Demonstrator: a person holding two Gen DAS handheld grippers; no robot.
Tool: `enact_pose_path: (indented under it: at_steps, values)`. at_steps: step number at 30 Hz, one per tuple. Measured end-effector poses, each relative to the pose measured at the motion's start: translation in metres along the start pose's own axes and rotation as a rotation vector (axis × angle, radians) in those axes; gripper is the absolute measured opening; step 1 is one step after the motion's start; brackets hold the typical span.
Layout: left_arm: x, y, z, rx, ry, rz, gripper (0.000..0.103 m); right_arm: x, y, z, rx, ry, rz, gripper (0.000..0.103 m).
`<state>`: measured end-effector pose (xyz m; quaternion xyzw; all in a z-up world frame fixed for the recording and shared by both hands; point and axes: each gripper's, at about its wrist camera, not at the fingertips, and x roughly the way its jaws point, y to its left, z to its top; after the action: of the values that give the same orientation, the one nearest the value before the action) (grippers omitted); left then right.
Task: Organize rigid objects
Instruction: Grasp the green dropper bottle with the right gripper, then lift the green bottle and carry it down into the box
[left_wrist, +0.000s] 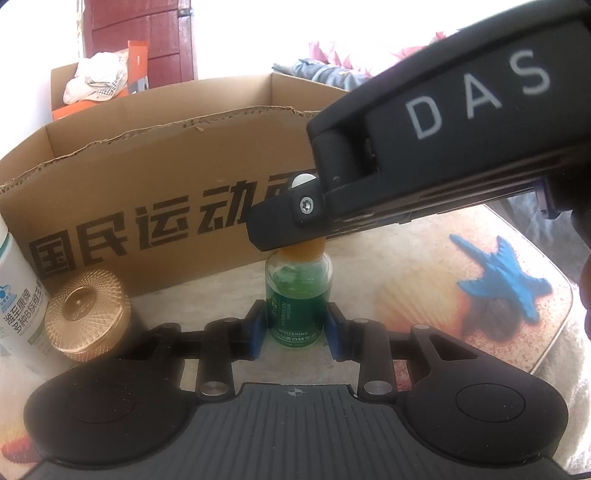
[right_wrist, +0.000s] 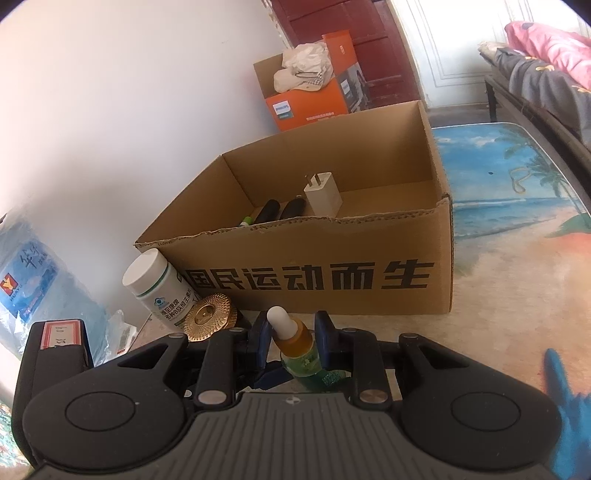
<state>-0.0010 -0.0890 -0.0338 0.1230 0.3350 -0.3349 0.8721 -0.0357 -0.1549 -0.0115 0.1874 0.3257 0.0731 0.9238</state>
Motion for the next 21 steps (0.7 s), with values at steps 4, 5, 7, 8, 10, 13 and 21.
enact_pose_path:
  at_steps: [4, 5, 7, 8, 10, 13, 21]
  values:
    - [0.0004, 0.0001, 0.0000, 0.003, 0.000, 0.002, 0.032, -0.0022, -0.0016, 0.0005, -0.006, 0.004, 0.001, 0.028]
    - [0.0003, 0.0005, 0.0001, 0.003, 0.000, 0.002, 0.032, -0.0011, -0.0016, 0.0009, -0.007, 0.009, 0.001, 0.028]
    - [0.0010, -0.0002, 0.0004, 0.002, 0.001, 0.003, 0.032, -0.0008, -0.0021, 0.0007, -0.008, 0.012, 0.004, 0.028]
    - [0.0007, -0.0001, 0.0004, 0.002, 0.001, 0.002, 0.032, -0.0007, -0.0018, 0.0007, -0.009, 0.012, 0.004, 0.028]
    - [0.0003, -0.0001, 0.0004, 0.003, 0.001, 0.002, 0.032, -0.0006, -0.0021, 0.0008, -0.009, 0.011, 0.005, 0.028]
    - [0.0009, -0.0005, 0.0006, 0.006, 0.001, 0.001, 0.032, -0.0002, -0.0025, 0.0010, -0.003, 0.011, 0.008, 0.028]
    - [0.0015, -0.0010, 0.0008, 0.006, 0.000, 0.001, 0.032, -0.0005, -0.0031, 0.0015, 0.005, 0.007, 0.008, 0.027]
